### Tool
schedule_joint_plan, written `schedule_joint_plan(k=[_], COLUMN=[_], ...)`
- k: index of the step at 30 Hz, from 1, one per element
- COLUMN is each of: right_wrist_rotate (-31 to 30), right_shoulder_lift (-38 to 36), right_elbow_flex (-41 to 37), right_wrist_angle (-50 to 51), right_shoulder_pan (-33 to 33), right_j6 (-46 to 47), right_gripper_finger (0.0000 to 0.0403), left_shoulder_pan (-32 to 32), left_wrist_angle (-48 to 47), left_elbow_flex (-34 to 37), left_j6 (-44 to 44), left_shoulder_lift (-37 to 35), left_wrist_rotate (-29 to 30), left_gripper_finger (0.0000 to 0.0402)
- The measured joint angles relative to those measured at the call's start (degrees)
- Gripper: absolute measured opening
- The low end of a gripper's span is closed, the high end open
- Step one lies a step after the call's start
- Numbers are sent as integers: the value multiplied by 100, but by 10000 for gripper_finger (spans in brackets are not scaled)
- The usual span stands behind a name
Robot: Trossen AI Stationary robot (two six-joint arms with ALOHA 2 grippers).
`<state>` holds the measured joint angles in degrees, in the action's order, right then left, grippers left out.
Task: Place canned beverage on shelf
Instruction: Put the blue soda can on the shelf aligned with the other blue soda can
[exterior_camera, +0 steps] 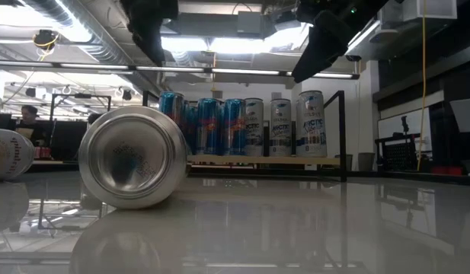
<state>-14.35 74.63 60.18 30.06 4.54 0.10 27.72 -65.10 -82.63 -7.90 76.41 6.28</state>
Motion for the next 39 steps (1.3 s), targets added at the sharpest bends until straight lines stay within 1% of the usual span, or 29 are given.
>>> schedule_joint_plan(k=[5, 7, 10, 13, 15, 18, 21, 24, 26, 30, 34, 39], right_wrist_rotate=[2, 8, 178, 521, 898, 1558, 1829, 1717, 1480, 988, 609, 204], right_shoulder_lift=[0, 0, -2, 0, 0, -7, -11, -11, -13, -13, -26, -24], right_elbow_flex=[0, 0, 0, 0, 0, 0, 6, 191, 390, 822, 1124, 1210], right_wrist_angle=[0, -1, -2, 1, 2, 2, 33, 614, 1070, 1810, 2025, 2153], right_shoulder_pan=[0, 0, 0, 0, -2, -2, -13, -129, -272, -707, -1204, -1859], right_j6=[0, 3, 114, 287, 397, 606, 1131, 1525, 1832, 2787, 3939, 5605], right_gripper_finger=[392, 392, 392, 392, 392, 392, 392, 392, 392, 392, 392, 392], left_shoulder_pan=[-257, -375, -534, -689, -804, -988, -1157, -1270, -1328, -1432, -1524, -1640], left_wrist_angle=[-84, -194, -351, -499, -472, -302, 25, 290, 394, 553, 589, 586], left_elbow_flex=[0, 0, 0, 0, 0, 0, 0, 0, 0, 0, 4, 7], left_j6=[991, 1215, 1475, 1800, 1839, 1810, 1803, 1799, 1800, 1801, 1798, 1786], left_shoulder_lift=[-353, -437, -467, -455, -443, -429, -434, -432, -432, -390, -356, -324], left_wrist_rotate=[0, 2, 0, -70, -227, -444, -450, -446, -446, -444, -440, -428], left_gripper_finger=[270, 270, 270, 270, 270, 270, 270, 270, 270, 270, 270, 270])
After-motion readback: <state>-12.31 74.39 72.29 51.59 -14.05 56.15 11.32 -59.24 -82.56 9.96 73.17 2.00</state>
